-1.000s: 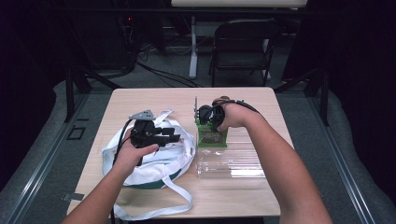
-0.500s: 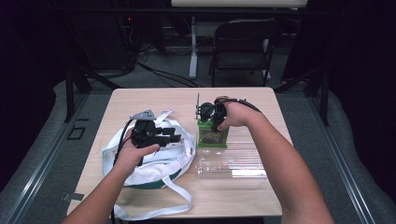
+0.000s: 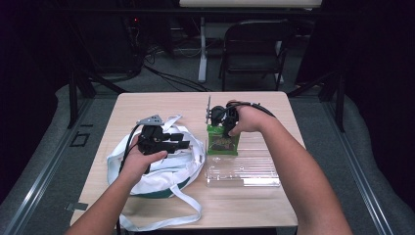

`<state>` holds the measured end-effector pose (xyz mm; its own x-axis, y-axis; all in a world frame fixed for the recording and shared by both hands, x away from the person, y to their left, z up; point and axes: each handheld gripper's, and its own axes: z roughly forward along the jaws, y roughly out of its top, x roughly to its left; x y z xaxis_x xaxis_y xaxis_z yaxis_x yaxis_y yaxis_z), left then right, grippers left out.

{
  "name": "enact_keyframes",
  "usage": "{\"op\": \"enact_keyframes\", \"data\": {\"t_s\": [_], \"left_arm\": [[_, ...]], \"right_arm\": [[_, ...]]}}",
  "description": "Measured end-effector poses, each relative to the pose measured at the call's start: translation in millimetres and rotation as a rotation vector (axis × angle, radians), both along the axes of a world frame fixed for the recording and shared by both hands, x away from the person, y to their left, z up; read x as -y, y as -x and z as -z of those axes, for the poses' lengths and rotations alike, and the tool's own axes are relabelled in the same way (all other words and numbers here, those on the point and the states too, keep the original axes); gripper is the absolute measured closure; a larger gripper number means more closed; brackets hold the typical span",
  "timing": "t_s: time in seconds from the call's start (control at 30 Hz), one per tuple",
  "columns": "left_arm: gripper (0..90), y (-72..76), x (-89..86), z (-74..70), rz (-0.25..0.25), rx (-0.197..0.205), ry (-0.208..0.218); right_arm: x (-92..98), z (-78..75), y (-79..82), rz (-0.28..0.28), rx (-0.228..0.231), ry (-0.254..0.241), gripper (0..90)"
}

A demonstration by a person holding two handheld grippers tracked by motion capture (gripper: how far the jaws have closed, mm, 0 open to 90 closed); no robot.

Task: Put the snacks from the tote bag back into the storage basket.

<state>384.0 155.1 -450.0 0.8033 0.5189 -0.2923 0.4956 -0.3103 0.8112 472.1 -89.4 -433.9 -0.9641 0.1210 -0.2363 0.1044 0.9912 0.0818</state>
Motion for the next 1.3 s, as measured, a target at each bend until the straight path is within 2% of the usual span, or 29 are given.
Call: {"op": "enact_keyframes", "data": {"t_s": [0.57,0.73,1.13,1.3], "left_arm": [[52.5,-0.8,1.4,-0.6,-0.004,-0.002,-0.003],[52.4,-1.1,0.0,-1.1,-0.009,0.001,0.0],[52.2,-2.4,1.0,-1.6,-0.009,0.0,0.001],[52.1,-2.7,-0.1,-1.4,-0.011,-0.001,-0.002]], "right_arm": [[1.1,-9.1,5.2,-0.016,0.012,-0.032,52.1],[0.2,-10.3,6.4,-0.019,0.012,-0.02,52.1],[1.6,-13.7,8.7,-0.021,0.025,-0.045,51.6],[3.8,-20.3,12.2,-0.017,0.042,-0.067,51.5]]}}
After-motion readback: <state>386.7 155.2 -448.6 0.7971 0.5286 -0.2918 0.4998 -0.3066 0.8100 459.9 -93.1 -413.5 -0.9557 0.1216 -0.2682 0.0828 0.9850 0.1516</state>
